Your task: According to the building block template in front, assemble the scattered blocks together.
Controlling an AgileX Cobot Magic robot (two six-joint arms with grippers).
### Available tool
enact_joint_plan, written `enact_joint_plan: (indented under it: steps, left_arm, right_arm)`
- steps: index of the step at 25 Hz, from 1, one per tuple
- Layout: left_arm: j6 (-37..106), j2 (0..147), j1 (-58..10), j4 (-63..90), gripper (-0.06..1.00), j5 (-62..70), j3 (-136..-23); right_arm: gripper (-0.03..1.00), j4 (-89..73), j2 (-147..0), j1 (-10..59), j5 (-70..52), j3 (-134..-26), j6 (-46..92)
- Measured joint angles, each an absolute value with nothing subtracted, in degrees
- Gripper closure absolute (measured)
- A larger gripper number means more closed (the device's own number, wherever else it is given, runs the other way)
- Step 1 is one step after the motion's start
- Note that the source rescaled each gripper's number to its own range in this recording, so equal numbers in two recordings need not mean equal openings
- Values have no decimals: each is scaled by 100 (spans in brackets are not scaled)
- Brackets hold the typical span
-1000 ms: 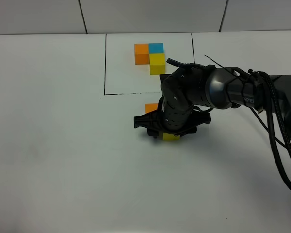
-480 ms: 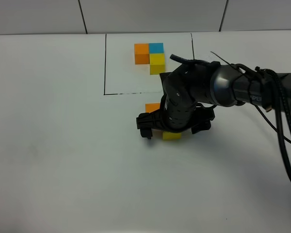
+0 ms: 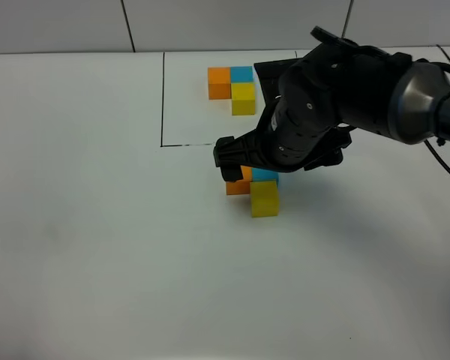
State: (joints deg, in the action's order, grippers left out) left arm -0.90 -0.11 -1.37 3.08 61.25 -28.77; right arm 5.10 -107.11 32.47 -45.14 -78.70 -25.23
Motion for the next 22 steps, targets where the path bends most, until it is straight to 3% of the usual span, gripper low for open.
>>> enact_joint_plan:
  steps: [8,17,22]
  left_arm:
    - [-90,-11,-137,308,40,6125,-2877]
    - [-90,-11,-137,308,40,6125,-2877]
    - [-85,-11,-137,308,40,6125,-2877]
  right_arm:
    - [-3,643,-10378,2569,-4169,-7080,-2175]
    - [-3,559,-10368,678,-3371,-7039,-967]
    - [-3,440,-10251,111,-3268,-7021,-278]
